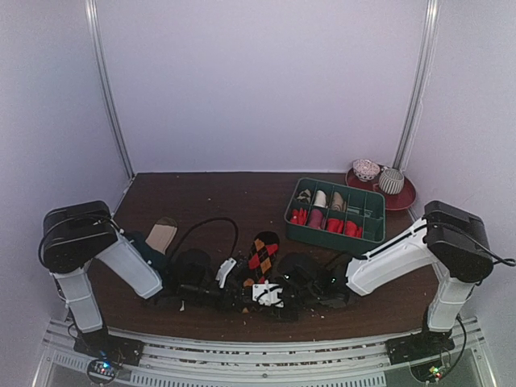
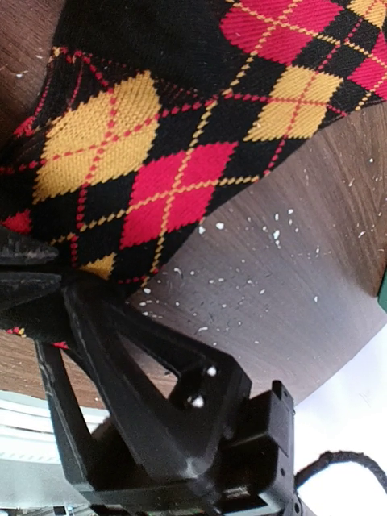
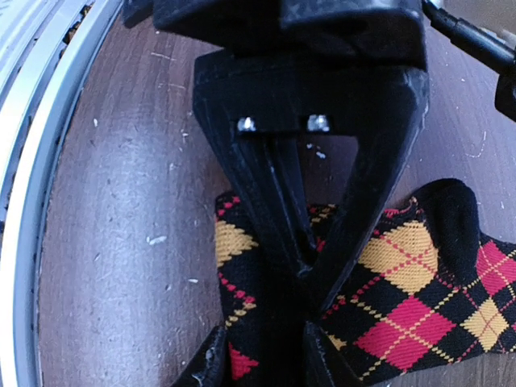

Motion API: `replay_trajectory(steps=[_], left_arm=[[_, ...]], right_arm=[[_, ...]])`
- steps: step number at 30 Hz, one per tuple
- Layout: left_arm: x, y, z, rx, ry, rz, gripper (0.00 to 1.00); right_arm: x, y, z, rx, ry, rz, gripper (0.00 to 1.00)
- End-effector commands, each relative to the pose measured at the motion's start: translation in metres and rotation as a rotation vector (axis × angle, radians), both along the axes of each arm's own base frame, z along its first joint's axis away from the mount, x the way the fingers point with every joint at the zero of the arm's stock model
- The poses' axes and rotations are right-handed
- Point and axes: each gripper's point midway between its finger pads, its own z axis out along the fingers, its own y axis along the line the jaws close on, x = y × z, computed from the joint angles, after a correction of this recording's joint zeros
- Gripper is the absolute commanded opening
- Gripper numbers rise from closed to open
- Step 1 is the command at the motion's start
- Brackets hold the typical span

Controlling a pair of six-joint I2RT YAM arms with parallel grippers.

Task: Roll the socks
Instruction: Roll a pair of socks at the center of the board.

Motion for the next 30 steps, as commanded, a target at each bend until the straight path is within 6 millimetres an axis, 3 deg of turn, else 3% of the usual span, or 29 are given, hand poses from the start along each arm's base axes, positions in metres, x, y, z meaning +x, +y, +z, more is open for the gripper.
replay_trajectory(steps=[1,4,7,9,10,12,15,19,23,25,30], left_arm=[[-0.047,0.071,-0.091,0.377,0.231,-0.009,0.0],[-0.049,0.071,-0.091,0.373,0.228,-0.025,0.0],[-0.048,0.071,-0.087,0.363,0.212,-0.037,0.0],[-0.04,0.069,-0.08,0.355,0.177,-0.03,0.0],[-0.035,0.068,-0.075,0.353,0.15,-0.021,0.07],[-0.023,0.068,-0.059,0.353,0.075,0.006,0.31],[0.0,0.066,-0.021,0.322,-0.088,0.049,0.48],[0.018,0.067,0.039,0.214,-0.312,0.095,0.59],[0.0,0.063,0.092,0.009,-0.511,0.041,0.68],[-0.012,0.059,0.105,-0.058,-0.58,0.01,0.69],[-0.019,0.049,0.094,-0.082,-0.617,-0.062,0.7]], right_arm=[[0.007,-0.006,-0.02,-0.059,-0.036,-0.033,0.32],[0.007,-0.017,-0.038,-0.128,-0.017,-0.054,0.28],[0.003,-0.028,-0.049,-0.177,0.031,-0.089,0.12],[-0.003,-0.033,-0.052,-0.199,0.092,-0.114,0.09],[-0.007,-0.036,-0.053,-0.208,0.131,-0.121,0.08],[-0.022,-0.037,-0.048,-0.195,0.265,-0.109,0.08],[-0.035,-0.036,-0.039,-0.167,0.509,-0.118,0.07],[-0.045,-0.034,-0.038,-0.205,0.832,-0.161,0.08],[-0.047,-0.041,-0.044,-0.286,1.133,-0.247,0.07],[-0.044,-0.04,-0.042,-0.278,1.272,-0.28,0.07],[-0.037,-0.047,-0.055,-0.33,1.392,-0.333,0.06]])
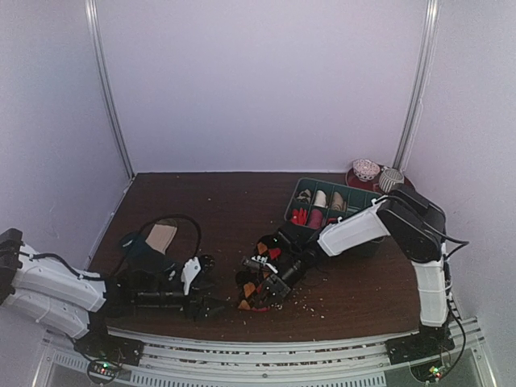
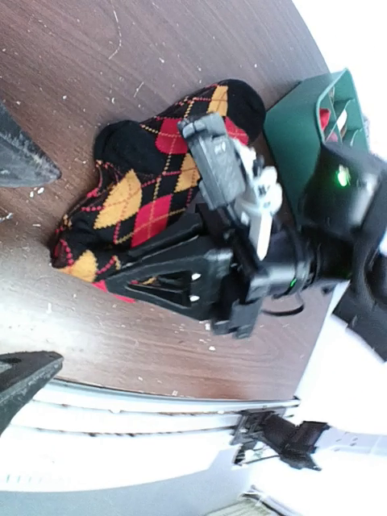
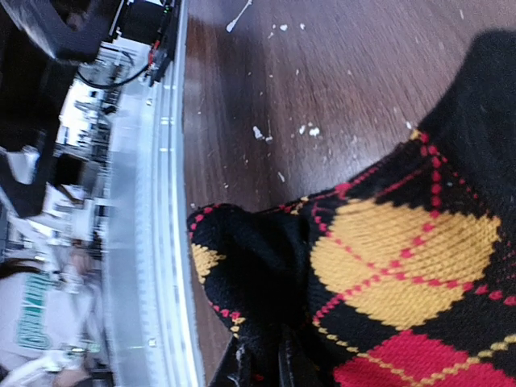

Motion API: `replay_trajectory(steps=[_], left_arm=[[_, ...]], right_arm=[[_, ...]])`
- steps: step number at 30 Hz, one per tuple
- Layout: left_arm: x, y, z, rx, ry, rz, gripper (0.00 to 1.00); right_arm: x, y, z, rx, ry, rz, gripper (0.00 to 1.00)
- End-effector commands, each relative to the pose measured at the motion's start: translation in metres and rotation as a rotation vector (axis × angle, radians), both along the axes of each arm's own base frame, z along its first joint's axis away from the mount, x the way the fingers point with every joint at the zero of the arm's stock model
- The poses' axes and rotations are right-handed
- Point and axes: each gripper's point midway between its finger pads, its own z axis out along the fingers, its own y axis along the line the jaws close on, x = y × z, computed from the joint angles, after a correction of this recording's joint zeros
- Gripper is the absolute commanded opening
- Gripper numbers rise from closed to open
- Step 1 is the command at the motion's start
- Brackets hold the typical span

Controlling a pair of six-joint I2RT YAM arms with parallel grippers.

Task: Roll the socks
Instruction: Roll a pair of socks at the center of the board.

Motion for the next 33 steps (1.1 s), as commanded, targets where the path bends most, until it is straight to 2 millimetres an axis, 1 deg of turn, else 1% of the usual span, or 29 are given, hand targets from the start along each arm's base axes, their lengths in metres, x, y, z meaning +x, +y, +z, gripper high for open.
replay_trajectory(steps=[1,6,9,14,17,22,26,29,31,33], left_arm=[[0.002,-0.015,0.004,-0.035,-0.116,-0.067,0.7],[0.005,-0.041,-0.008,-0.043,-0.132,-0.137,0.7],[0.002,-0.053,-0.012,-0.048,-0.127,-0.187,0.72],[-0.007,-0.06,-0.011,-0.076,-0.123,-0.255,0.74],[-0.011,-0.062,-0.022,-0.059,-0.098,-0.284,0.72],[-0.018,-0.066,-0.043,-0.043,-0.038,-0.328,0.58],[-0.016,-0.067,-0.064,-0.016,0.009,-0.311,0.51],[-0.015,-0.067,-0.071,-0.003,0.034,-0.295,0.42],[-0.014,-0.067,-0.072,-0.004,0.045,-0.289,0.38],[-0.014,-0.068,-0.072,-0.006,0.053,-0.285,0.31]], right_arm=[[-0.042,-0.053,-0.054,-0.324,0.337,-0.021,0.06],[-0.045,-0.056,-0.062,-0.337,0.365,-0.024,0.06],[-0.045,-0.055,-0.063,-0.334,0.369,-0.026,0.06],[-0.042,-0.052,-0.065,-0.331,0.368,-0.028,0.06],[-0.041,-0.051,-0.065,-0.328,0.368,-0.026,0.06],[-0.041,-0.052,-0.066,-0.331,0.371,-0.024,0.06],[-0.042,-0.052,-0.064,-0.325,0.369,-0.023,0.06],[-0.042,-0.054,-0.065,-0.329,0.368,-0.024,0.06],[-0.043,-0.054,-0.066,-0.332,0.366,-0.024,0.06],[-0.043,-0.055,-0.068,-0.337,0.365,-0.026,0.06]])
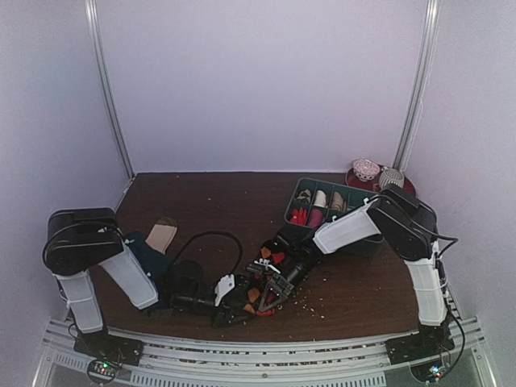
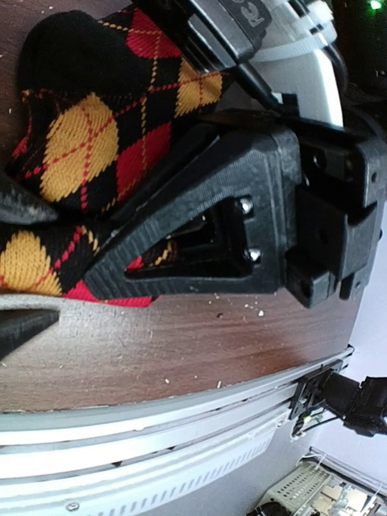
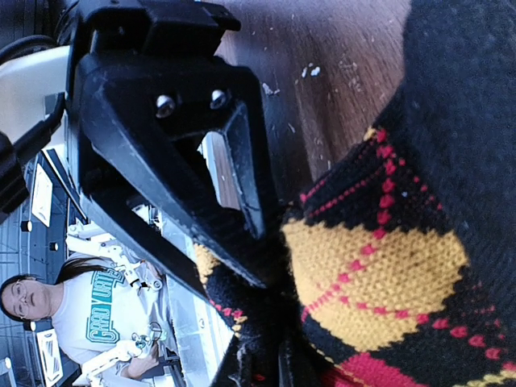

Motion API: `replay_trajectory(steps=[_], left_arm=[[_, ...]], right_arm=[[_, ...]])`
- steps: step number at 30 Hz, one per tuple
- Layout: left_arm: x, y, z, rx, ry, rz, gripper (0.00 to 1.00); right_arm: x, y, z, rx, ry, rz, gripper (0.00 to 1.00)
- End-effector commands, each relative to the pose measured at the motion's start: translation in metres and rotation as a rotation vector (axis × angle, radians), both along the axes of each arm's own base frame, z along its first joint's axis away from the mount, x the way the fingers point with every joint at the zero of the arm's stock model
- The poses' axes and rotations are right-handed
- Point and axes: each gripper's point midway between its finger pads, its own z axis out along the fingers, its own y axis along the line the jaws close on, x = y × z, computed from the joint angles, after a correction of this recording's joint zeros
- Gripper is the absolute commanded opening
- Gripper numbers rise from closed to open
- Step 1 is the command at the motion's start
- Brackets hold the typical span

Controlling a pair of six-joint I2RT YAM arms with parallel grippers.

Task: Roll the socks
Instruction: Roll a pair of socks at the center of the board.

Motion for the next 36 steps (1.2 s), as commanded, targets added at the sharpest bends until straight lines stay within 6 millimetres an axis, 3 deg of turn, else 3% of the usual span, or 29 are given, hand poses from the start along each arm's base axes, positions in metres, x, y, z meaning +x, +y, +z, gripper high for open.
replay_trajectory(steps=[1,5,10,14,16,17,18,21,23,27,36], left_arm=[[-0.002,-0.006,0.003,-0.02,0.031,-0.007,0.25],[-0.004,-0.004,-0.007,0.024,0.083,-0.004,0.0],[-0.003,0.008,-0.032,0.128,0.275,0.048,0.0],[-0.007,0.028,-0.046,0.195,0.493,0.111,0.0],[-0.009,0.039,-0.052,0.234,0.602,0.159,0.0],[-0.01,0.041,-0.054,0.246,0.663,0.174,0.0],[-0.012,0.044,-0.057,0.264,0.71,0.183,0.0],[-0.013,0.046,-0.066,0.337,0.798,0.211,0.0],[-0.015,0.045,-0.069,0.363,0.838,0.214,0.0],[-0.019,0.045,-0.069,0.363,0.908,0.214,0.0],[-0.026,0.055,-0.079,0.4,0.975,0.227,0.0]], right_arm=[[-0.03,-0.044,-0.069,-0.289,0.089,-0.003,0.06],[-0.027,-0.041,-0.066,-0.277,0.071,-0.005,0.06],[-0.01,-0.031,-0.041,-0.211,-0.064,-0.021,0.08],[0.021,-0.016,0.009,-0.076,-0.325,-0.106,0.14],[0.038,-0.013,0.049,0.013,-0.496,-0.177,0.3],[0.044,-0.017,0.057,0.032,-0.58,-0.217,0.4],[0.049,-0.015,0.082,0.104,-0.658,-0.247,0.42],[0.053,-0.028,0.114,0.216,-0.893,-0.331,0.45],[0.041,-0.031,0.128,0.286,-1.071,-0.309,0.5],[0.011,-0.029,0.118,0.304,-1.322,-0.195,0.56],[0.002,-0.005,0.057,0.148,-1.509,0.026,0.55]])
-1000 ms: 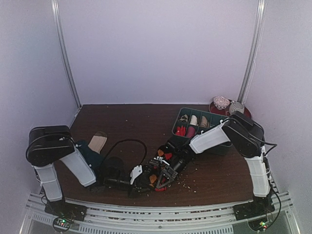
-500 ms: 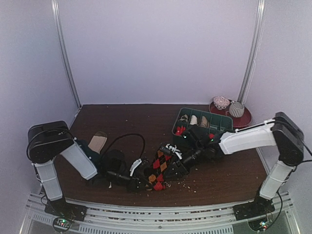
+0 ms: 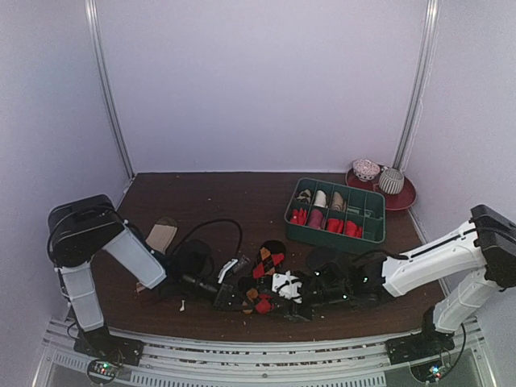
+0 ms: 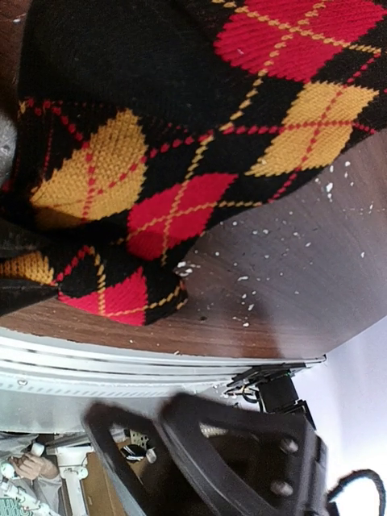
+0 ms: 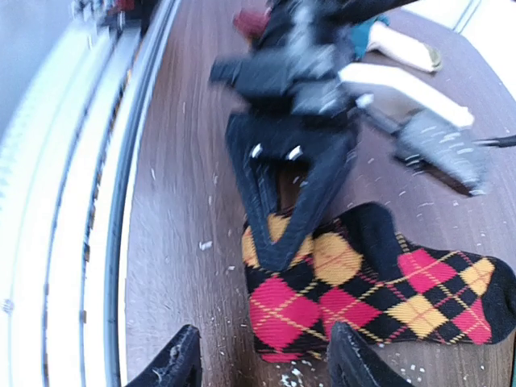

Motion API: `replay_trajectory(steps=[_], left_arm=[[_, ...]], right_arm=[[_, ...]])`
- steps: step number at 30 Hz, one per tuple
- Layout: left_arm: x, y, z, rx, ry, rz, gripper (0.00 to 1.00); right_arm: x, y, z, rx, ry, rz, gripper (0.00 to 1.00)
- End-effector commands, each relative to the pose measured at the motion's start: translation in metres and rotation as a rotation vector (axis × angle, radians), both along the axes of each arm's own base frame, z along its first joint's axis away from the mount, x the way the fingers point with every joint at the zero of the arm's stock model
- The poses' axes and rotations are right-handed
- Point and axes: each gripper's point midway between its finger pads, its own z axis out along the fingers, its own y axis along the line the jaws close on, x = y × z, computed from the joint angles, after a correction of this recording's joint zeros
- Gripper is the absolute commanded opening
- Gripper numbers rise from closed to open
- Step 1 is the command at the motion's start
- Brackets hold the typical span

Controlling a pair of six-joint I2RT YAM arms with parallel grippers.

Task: Roll the socks
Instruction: Roll a pair of socks at the center of the board.

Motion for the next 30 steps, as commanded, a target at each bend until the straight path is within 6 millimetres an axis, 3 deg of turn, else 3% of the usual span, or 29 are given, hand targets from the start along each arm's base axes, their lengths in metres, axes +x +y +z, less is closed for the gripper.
replay_trajectory(steps=[1,16,25,26,30], left_arm=[[-0.041,0.052,-0.073,0.308,0.259,0.021,0.0],[-0.045,0.059,-0.08,0.332,0.282,0.007,0.0],[-0.04,0.054,-0.076,0.321,0.264,-0.009,0.0],[-0.037,0.053,-0.074,0.317,0.247,-0.01,0.04],[-0.013,0.044,-0.051,0.276,0.077,0.012,0.39]], right_arm=[[0.017,0.01,-0.01,-0.063,-0.179,-0.026,0.55],[0.029,0.009,-0.052,-0.155,-0.228,-0.052,0.5],[0.01,0.001,-0.096,-0.25,-0.046,-0.032,0.27],[0.008,-0.001,-0.097,-0.248,-0.014,-0.039,0.24],[-0.005,-0.006,-0.094,-0.218,0.22,-0.035,0.18]])
